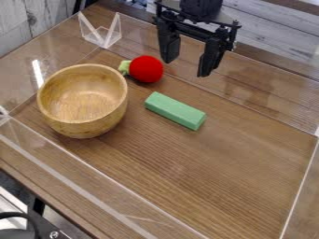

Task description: Put the green block in the brown bowl

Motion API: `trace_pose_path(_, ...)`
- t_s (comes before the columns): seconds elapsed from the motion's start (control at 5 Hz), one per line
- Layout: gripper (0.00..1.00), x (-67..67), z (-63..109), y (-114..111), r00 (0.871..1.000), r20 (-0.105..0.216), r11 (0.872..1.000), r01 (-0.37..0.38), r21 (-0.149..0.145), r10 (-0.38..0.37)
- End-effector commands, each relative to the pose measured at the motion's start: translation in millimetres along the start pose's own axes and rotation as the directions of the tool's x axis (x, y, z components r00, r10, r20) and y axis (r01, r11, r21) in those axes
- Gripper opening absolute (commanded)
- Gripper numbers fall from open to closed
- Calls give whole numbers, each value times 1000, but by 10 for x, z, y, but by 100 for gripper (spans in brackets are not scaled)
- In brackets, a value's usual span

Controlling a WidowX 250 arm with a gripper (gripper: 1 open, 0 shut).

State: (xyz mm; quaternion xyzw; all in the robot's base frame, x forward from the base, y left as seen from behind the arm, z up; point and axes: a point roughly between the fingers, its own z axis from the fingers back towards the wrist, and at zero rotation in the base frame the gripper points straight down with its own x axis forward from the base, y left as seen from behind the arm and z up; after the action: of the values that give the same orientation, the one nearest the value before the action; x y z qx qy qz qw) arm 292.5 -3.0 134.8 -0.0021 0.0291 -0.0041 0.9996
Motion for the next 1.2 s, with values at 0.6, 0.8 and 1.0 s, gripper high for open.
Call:
trace_pose_path(0.6, 100, 42, -481, 0, 819, -24, 811, -572, -125, 574)
trace_pose_path(0.8, 100, 119, -524, 34, 653, -32, 641, -750, -160, 756)
trace_pose_path(1.0, 100, 155, -678, 104, 462, -51, 447, -876, -180, 885)
